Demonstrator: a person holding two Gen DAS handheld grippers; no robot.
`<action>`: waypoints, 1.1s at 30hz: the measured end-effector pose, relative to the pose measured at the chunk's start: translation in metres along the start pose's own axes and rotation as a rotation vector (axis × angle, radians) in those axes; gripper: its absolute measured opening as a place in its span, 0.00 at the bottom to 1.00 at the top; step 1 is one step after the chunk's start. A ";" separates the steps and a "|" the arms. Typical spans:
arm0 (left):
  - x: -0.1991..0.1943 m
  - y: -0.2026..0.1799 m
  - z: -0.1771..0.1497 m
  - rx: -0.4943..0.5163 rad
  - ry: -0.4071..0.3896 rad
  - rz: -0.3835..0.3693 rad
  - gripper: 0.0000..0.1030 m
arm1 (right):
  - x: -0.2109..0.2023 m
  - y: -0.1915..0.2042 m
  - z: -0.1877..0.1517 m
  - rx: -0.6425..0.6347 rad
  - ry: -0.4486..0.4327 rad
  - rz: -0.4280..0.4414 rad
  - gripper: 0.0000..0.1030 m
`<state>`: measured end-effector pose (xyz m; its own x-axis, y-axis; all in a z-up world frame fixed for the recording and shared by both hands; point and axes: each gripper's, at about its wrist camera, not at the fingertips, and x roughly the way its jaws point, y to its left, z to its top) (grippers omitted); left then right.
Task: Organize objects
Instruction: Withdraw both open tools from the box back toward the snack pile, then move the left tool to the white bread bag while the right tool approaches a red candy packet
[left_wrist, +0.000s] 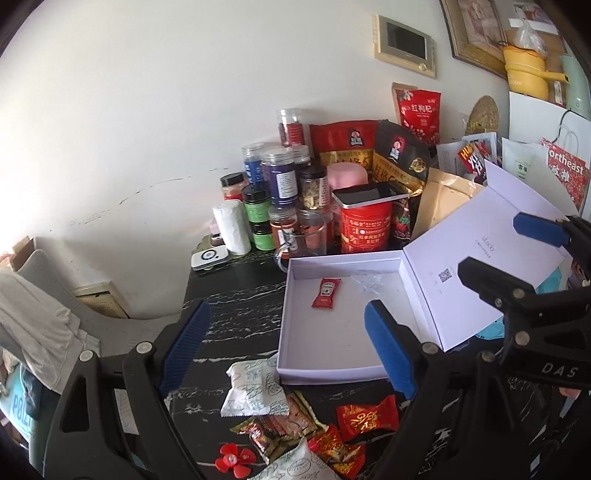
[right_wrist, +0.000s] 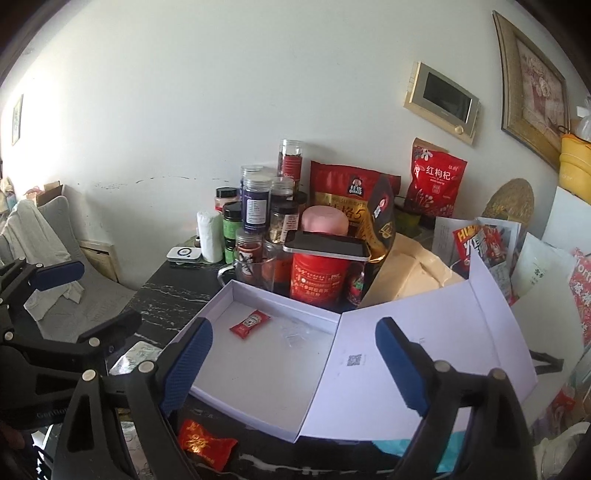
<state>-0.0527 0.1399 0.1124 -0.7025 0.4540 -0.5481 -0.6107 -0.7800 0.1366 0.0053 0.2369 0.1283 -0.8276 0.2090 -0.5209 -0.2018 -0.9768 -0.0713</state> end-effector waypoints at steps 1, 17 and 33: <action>-0.003 0.002 -0.002 -0.005 -0.003 0.008 0.83 | -0.003 0.001 -0.002 0.001 -0.001 0.012 0.88; -0.043 0.016 -0.044 -0.060 -0.002 0.097 0.83 | -0.012 0.022 -0.031 -0.020 0.052 0.110 0.88; -0.046 0.028 -0.083 -0.139 0.009 0.138 0.83 | 0.000 0.050 -0.058 -0.079 0.085 0.199 0.88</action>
<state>-0.0072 0.0617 0.0724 -0.7726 0.3349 -0.5394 -0.4516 -0.8871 0.0960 0.0260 0.1849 0.0754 -0.7992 0.0100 -0.6010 0.0057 -0.9997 -0.0242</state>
